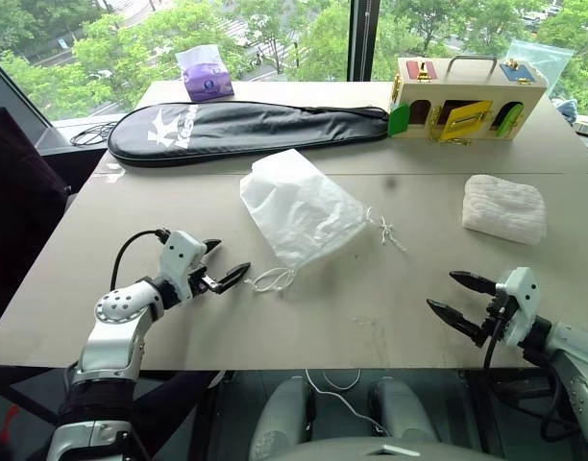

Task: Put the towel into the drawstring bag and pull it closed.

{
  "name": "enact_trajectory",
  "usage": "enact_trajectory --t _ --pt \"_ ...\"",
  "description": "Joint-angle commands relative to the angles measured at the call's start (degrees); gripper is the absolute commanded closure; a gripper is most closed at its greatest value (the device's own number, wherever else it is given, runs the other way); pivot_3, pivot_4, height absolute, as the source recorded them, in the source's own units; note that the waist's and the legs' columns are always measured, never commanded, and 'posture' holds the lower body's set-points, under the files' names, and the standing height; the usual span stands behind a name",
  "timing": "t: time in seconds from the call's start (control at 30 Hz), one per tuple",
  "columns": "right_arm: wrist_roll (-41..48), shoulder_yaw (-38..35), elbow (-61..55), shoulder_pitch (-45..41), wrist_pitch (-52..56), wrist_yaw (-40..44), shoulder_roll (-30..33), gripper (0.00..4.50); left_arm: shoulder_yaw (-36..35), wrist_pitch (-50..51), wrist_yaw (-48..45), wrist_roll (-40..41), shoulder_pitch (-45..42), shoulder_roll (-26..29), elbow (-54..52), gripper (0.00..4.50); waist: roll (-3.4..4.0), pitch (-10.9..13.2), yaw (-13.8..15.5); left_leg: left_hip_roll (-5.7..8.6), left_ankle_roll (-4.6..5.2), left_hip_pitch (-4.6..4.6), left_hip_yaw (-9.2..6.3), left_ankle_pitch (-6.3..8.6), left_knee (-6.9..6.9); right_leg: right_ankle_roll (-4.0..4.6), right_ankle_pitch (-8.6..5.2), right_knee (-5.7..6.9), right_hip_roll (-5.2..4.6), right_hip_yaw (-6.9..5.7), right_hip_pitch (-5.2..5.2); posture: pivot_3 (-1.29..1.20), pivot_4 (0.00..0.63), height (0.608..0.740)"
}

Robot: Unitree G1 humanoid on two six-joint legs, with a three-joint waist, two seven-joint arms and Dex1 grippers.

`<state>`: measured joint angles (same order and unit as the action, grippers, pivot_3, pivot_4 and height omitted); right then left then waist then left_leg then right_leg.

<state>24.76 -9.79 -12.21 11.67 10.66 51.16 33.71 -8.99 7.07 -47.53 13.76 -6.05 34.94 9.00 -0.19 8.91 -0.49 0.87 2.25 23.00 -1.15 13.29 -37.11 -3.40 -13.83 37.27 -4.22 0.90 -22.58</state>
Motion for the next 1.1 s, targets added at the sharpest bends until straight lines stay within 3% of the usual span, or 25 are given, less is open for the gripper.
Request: enact_trajectory --t 0.03,0.63,0.9,1.1 --pt "-0.3 -1.4 0.6 -0.1 -2.3 0.6 0.6 0.22 2.0 -0.5 -3.1 -0.4 1.5 0.6 2.3 0.03 0.0 0.0 0.0 0.0 0.0 0.0 0.0 0.0 0.0 0.0 0.0 0.0 0.0 0.0 0.0 0.0 0.15 0.74" --pt "-0.5 -0.2 2.4 -2.6 -3.1 0.1 -0.4 0.22 1.9 -3.7 -5.9 1.2 -0.2 1.0 5.4 0.03 -0.01 0.0 0.0 -0.03 0.04 0.01 0.03 0.03 0.06 0.0 0.01 -0.16 -0.01 0.03 0.0 0.0 0.15 0.74" --pt "1.7 0.4 -0.4 -2.3 -2.1 2.0 -0.2 0.22 1.0 9.0 -17.7 13.5 -2.4 6.4 -8.9 0.03 -0.13 0.1 0.1 -0.06 0.04 0.11 -0.07 0.03 0.19 0.02 0.01 -0.33 -0.05 0.06 -0.02 0.0 0.15 0.74" --pt "2.4 1.4 -2.3 -3.3 -0.6 1.1 -0.8 0.22 7.7 9.9 -14.7 8.3 -8.8 5.6 -16.6 0.03 -0.14 0.2 1.0 -0.05 0.04 0.57 -0.31 0.03 -0.05 0.04 0.02 -0.42 -0.05 -0.11 -0.22 0.0 0.15 0.74"
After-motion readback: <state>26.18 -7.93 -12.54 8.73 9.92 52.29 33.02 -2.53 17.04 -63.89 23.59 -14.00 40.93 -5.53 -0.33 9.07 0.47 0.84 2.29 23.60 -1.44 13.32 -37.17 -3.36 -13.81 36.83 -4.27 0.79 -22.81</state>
